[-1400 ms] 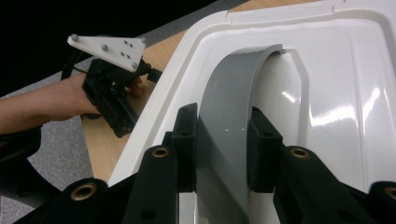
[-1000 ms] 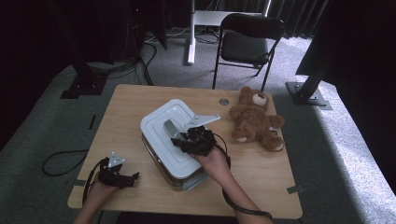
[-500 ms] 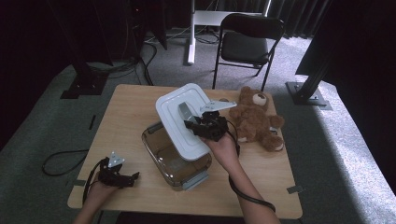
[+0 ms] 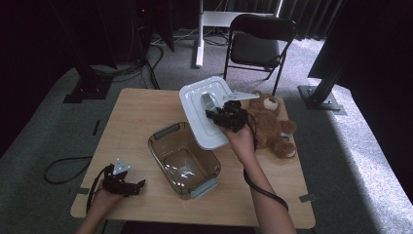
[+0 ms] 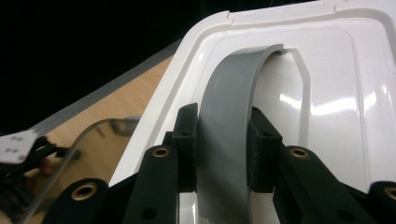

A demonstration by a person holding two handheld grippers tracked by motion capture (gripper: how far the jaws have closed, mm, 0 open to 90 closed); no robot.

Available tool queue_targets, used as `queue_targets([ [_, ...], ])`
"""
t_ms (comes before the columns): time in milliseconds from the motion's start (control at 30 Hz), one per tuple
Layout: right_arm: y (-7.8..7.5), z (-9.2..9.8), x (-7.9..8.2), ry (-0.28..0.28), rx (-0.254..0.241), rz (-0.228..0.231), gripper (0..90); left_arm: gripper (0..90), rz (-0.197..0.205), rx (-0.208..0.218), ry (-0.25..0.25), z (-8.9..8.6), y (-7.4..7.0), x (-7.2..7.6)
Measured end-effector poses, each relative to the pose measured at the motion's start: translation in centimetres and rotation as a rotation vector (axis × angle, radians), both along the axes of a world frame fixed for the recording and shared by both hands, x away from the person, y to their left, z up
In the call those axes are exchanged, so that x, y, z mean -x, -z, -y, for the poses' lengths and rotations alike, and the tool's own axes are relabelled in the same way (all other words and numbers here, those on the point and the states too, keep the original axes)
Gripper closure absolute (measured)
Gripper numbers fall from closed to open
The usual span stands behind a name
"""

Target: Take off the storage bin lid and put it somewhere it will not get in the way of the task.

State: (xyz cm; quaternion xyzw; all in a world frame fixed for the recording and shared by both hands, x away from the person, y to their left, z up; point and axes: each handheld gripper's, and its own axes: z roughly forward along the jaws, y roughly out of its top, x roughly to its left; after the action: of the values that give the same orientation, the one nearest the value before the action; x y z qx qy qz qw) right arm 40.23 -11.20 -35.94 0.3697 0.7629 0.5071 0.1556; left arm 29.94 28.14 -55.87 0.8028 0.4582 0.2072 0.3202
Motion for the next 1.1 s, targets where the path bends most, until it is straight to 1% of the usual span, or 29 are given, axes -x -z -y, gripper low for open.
queue_targets([
  [133,0.2,0.8,-1.3,0.03,-0.003,-0.014,69.3,0.5,-0.001,-0.001,0.001,0.0,0.0,0.0],
  [267,1.0,1.5,-2.7,0.06,-0.003,-0.039,69.3,0.5,-0.003,-0.002,0.002,0.0,0.0,0.0],
  [333,1.7,1.8,-3.3,0.072,-0.002,-0.052,69.3,0.5,-0.004,-0.001,0.001,0.0,0.0,0.0],
  [433,3.1,2.2,-4.3,0.092,-0.009,-0.082,69.3,0.5,-0.003,0.0,0.001,0.0,0.0,0.0],
  [467,3.3,2.2,-4.5,0.093,-0.011,-0.085,69.3,0.5,-0.004,-0.001,0.001,0.0,0.0,0.0],
  [500,3.9,2.3,-4.8,0.094,-0.014,-0.092,69.3,0.5,-0.004,-0.001,0.001,0.0,0.0,0.0],
  [533,3.9,2.3,-4.8,0.094,-0.014,-0.092,69.3,0.5,-0.004,-0.001,0.001,0.0,0.0,0.0],
  [567,4.2,2.3,-5.0,0.097,-0.013,-0.095,69.3,0.5,-0.003,-0.001,0.001,0.0,0.0,0.0],
  [600,5.3,2.2,-5.5,0.105,-0.009,-0.112,69.3,0.5,-0.004,-0.001,0.002,0.0,0.0,0.0],
  [833,7.3,2.1,-6.9,0.132,-0.007,-0.147,69.3,0.5,-0.004,-0.001,0.001,0.0,0.0,0.0],
  [1100,9.5,1.1,-7.6,0.122,0.007,-0.179,69.2,0.5,-0.004,-0.001,0.001,0.0,0.0,0.0],
])
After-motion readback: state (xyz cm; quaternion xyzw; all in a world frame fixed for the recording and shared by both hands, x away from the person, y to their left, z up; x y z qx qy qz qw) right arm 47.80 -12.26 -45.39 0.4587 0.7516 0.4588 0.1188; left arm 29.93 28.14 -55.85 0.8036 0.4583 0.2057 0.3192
